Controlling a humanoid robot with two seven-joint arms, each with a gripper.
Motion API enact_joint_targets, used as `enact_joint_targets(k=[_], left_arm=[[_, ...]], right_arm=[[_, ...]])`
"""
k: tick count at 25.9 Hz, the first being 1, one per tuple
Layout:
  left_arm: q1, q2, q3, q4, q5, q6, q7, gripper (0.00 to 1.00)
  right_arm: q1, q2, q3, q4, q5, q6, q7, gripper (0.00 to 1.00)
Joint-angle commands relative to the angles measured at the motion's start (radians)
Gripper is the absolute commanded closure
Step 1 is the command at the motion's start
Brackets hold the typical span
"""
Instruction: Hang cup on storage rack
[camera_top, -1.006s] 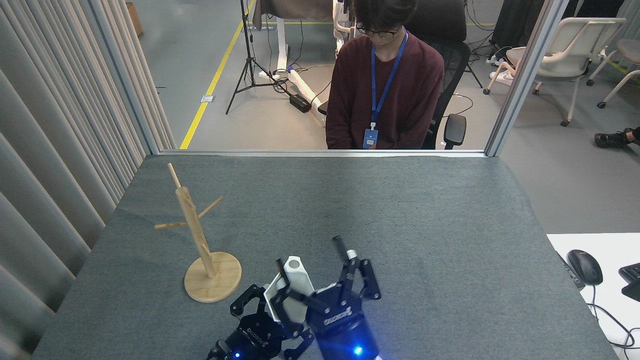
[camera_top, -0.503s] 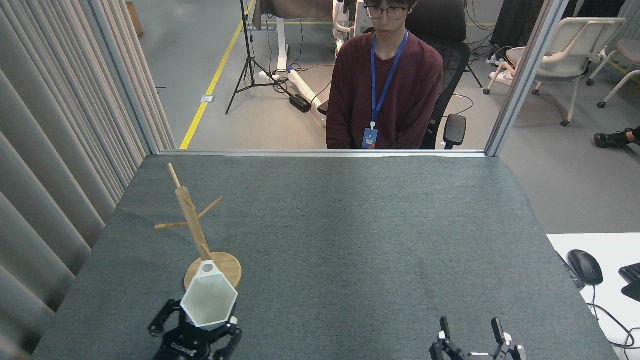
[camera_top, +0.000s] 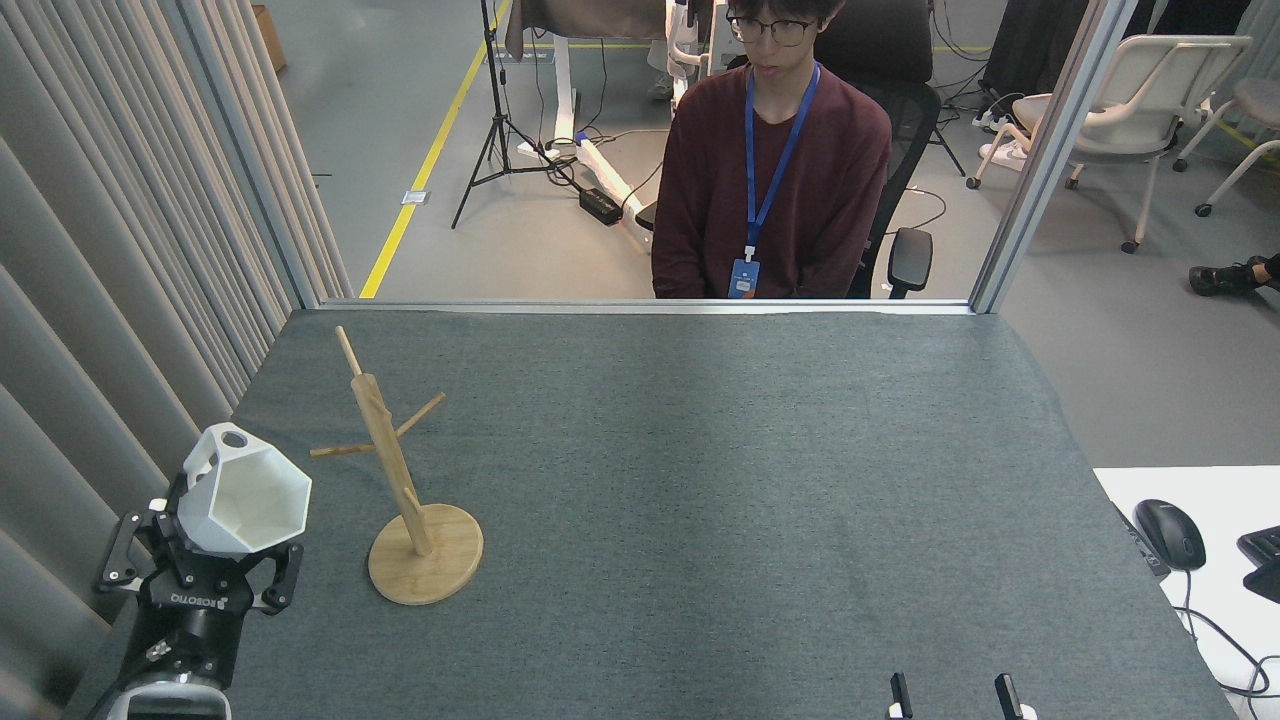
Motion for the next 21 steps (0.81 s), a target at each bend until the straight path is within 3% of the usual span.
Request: enact_joint_targets(k=[1, 9, 21], left_arm=[[-0.033, -0.004, 0.003, 0.027, -0.036, 0.008, 0.012, 0.82], [0.002, 0.009, -0.109, 0.089, -0.038, 0.006, 0.045, 0.81], [-0.048, 0.005, -0.113, 0.159, -0.086, 0.015, 0.047, 0.81]], right_arm=[[-0.001, 0.000, 0.000, 0.002, 0.000, 0.002, 0.005, 0.00], [-0.001, 0.001, -0.003, 0.008, 0.000, 0.002, 0.005, 0.00], [-0.001, 0.000, -0.004, 0.014, 0.000, -0.001, -0.001, 0.00]])
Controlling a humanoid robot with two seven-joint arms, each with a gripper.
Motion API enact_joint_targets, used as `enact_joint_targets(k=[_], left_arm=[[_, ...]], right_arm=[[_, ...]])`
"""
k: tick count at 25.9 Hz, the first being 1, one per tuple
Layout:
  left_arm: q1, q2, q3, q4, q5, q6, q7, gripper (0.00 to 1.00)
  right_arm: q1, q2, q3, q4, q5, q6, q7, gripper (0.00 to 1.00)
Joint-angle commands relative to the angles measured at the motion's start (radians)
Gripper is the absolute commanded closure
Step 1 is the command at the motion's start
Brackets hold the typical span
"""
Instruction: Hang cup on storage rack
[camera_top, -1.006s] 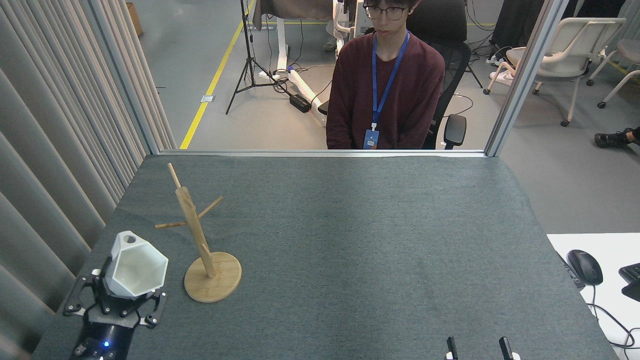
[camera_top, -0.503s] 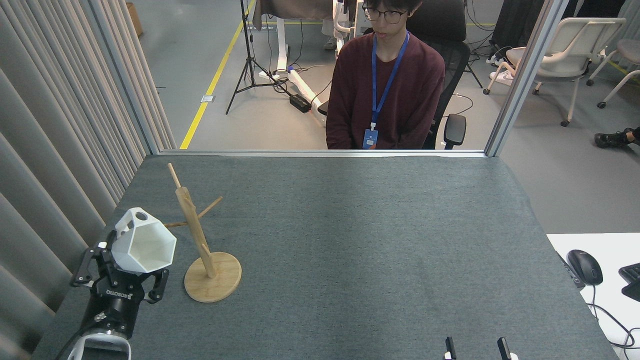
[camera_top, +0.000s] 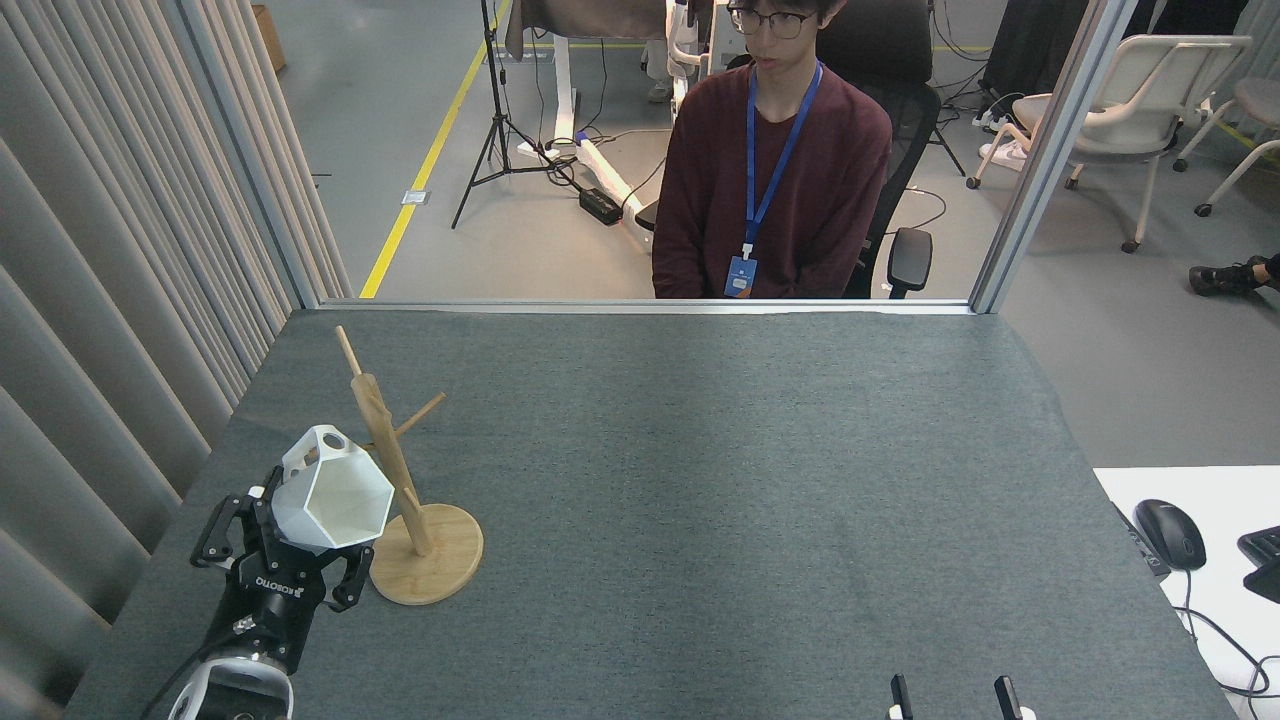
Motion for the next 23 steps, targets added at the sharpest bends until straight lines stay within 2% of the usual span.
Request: enact_joint_targets(k=[1, 3, 5, 6, 8, 12, 15, 23], left_arm=[[-0.013, -0.003, -0.004, 0.012, -0.015, 0.001, 0.000, 0.81], [-0.014, -0.006, -0.005, 0.017, -0.026, 0.003, 0.000, 0.79], [-0.014, -0.007, -0.014, 0.018, -0.024, 0.006, 0.009, 0.63], [-0.014, -0.009, -0.018, 0.017, -0.021, 0.006, 0.022, 0.50], [-0.013, -0.010, -0.019, 0.014, -0.021, 0.006, 0.040, 0.00], [0.007, -0.009, -0.028, -0.022, -0.009, -0.011, 0.058, 0.00], [0.058, -0.009, -0.080, -0.039, 0.008, -0.008, 0.058, 0.00], [0.199, -0.038, -0.094, -0.092, 0.068, 0.003, 0.060, 0.00]], right_arm=[[0.001, -0.001, 0.000, 0.001, 0.000, -0.001, -0.005, 0.00], [0.001, -0.001, 0.000, 0.001, -0.002, -0.003, -0.005, 0.00], [0.001, 0.000, 0.000, 0.008, -0.002, -0.003, -0.006, 0.00], [0.001, 0.000, 0.000, 0.010, -0.002, -0.003, -0.006, 0.00], [0.001, 0.000, 0.000, 0.011, -0.002, -0.003, -0.006, 0.00], [0.001, 0.000, 0.000, 0.018, -0.002, -0.001, -0.019, 0.00], [0.001, 0.002, 0.001, 0.019, -0.002, -0.001, -0.020, 0.00], [0.000, -0.003, 0.000, 0.022, 0.000, -0.001, -0.022, 0.00]])
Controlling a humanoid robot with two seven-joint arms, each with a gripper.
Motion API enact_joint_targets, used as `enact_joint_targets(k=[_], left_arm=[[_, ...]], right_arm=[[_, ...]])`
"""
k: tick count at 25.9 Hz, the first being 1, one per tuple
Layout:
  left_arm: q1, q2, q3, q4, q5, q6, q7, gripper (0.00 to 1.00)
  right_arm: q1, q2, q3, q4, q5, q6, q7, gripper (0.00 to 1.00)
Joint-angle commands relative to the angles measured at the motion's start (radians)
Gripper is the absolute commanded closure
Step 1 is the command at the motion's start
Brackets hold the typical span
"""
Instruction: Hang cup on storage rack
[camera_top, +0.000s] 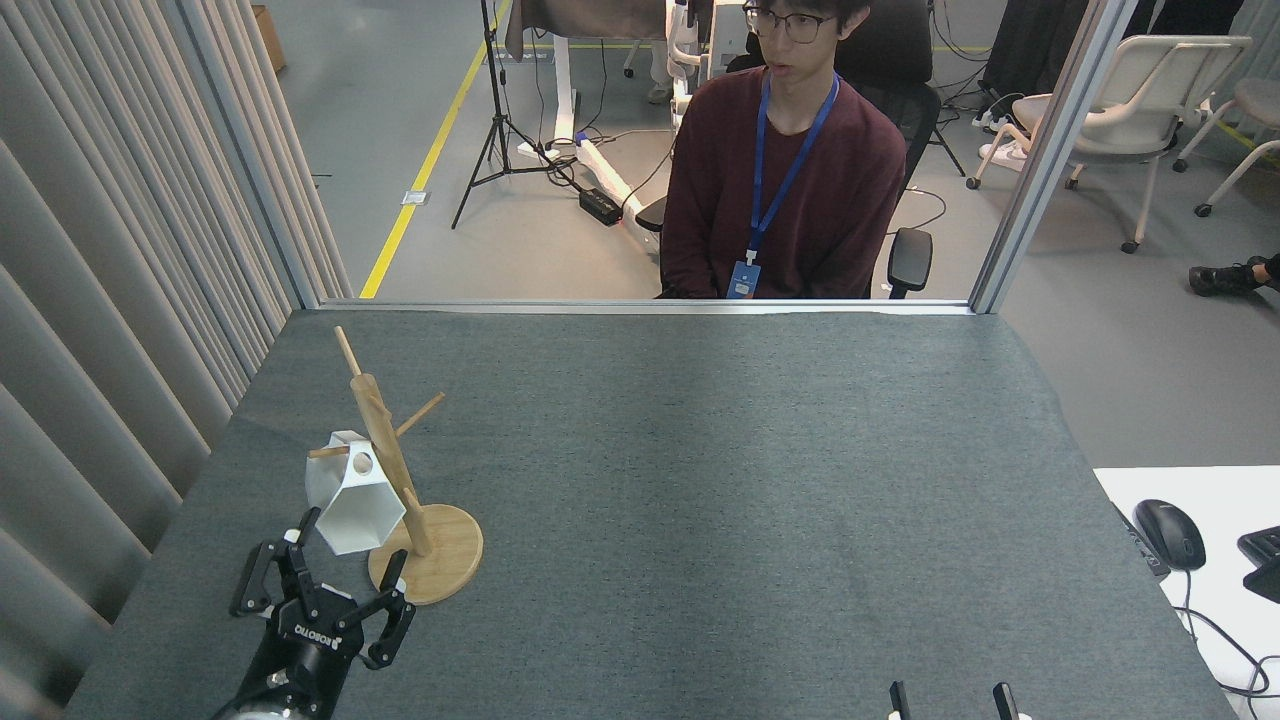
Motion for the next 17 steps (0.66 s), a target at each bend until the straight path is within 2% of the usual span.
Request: enact_joint_targets(k=[1, 4, 6, 8, 11, 14, 17], left_arm=[[0.070, -0.009, -0.005, -0.032, 0.035, 0.004, 0.002, 0.00], [0.146, 0.004, -0.003, -0.056, 0.138, -0.004, 0.001, 0.00], [0.216, 0.031, -0.003, -0.090, 0.267, -0.022, 0.001, 0.00], [0.287, 0.063, -0.005, -0.121, 0.428, -0.105, -0.009, 0.00], [0.333, 0.093, 0.004, -0.139, 0.698, -0.252, -0.032, 0.00], [0.385, 0.120, -0.002, -0.144, 0.914, -0.295, -0.159, 0.00], [0.396, 0.125, -0.002, -0.139, 1.003, -0.294, -0.210, 0.00]], right_arm=[[-0.001, -0.002, -0.001, 0.001, 0.001, 0.000, -0.001, 0.00], [-0.001, -0.004, -0.001, 0.000, 0.001, 0.000, -0.001, 0.00], [-0.001, -0.004, -0.003, 0.000, 0.001, -0.002, -0.001, 0.00], [0.011, -0.002, -0.007, -0.007, 0.000, -0.006, -0.007, 0.00], [0.043, -0.004, -0.012, -0.028, 0.000, -0.022, -0.027, 0.00], [0.080, -0.001, -0.018, -0.073, 0.000, -0.028, -0.055, 0.00], [0.094, -0.001, -0.038, -0.102, 0.000, -0.028, -0.055, 0.00]])
